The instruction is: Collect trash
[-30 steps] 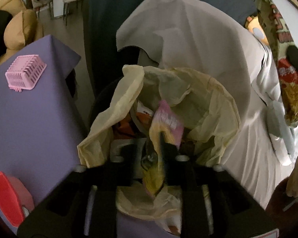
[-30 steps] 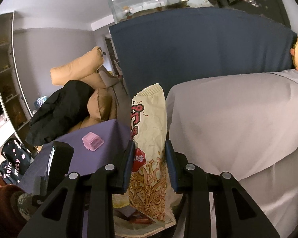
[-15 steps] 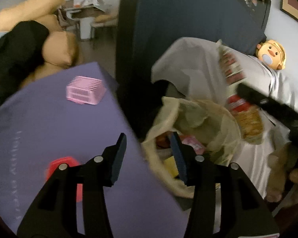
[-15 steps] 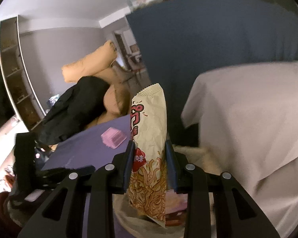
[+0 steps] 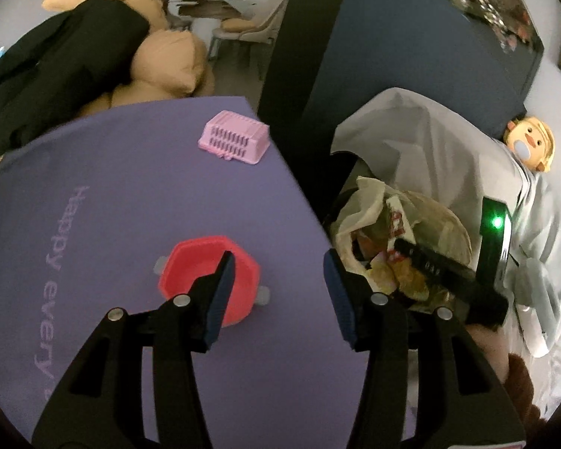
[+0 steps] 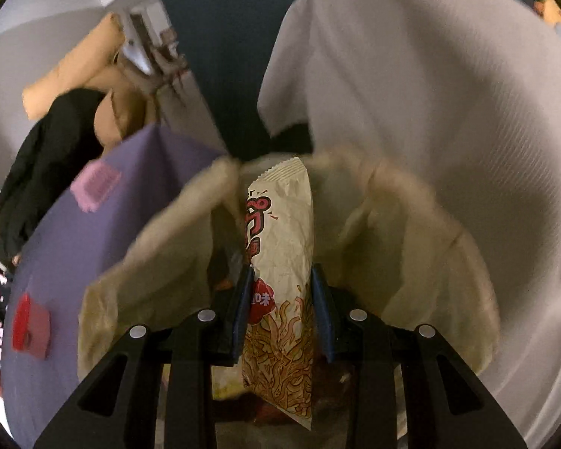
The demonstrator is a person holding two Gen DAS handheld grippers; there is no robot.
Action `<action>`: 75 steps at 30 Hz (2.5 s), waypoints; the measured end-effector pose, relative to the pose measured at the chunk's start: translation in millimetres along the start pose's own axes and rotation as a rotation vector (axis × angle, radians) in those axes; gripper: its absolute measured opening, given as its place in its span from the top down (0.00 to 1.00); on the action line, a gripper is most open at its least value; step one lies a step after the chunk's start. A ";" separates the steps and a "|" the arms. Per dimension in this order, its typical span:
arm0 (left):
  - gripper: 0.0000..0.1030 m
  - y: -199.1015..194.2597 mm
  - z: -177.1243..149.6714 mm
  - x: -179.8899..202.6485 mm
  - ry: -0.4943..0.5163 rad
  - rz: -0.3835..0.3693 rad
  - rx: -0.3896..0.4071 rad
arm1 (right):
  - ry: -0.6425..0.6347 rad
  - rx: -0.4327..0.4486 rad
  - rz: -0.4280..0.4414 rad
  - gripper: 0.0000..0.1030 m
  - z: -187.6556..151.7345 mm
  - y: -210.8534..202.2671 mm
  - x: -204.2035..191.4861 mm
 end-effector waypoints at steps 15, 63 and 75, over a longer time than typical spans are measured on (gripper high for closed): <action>0.43 -69.8 -43.0 35.1 -0.030 0.058 0.201 | -0.190 0.144 0.041 0.45 -32.9 -110.7 -14.1; 0.24 -101.6 -101.7 142.0 0.145 0.301 0.261 | -0.235 0.357 0.047 0.45 -125.7 -225.9 63.8; 0.24 -104.3 -103.6 144.4 0.161 0.292 0.269 | -0.226 0.359 0.044 0.45 -124.1 -226.9 67.3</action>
Point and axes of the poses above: each gripper's, at about its wrist camera, not at the fingertips, and y roughly the way its jaws point, x to its right, z to its top, the point moved 6 cm from there along y, roughly the way its jaws point, and after that the axes turned 15 degrees about -x, right-handed, at the moved point
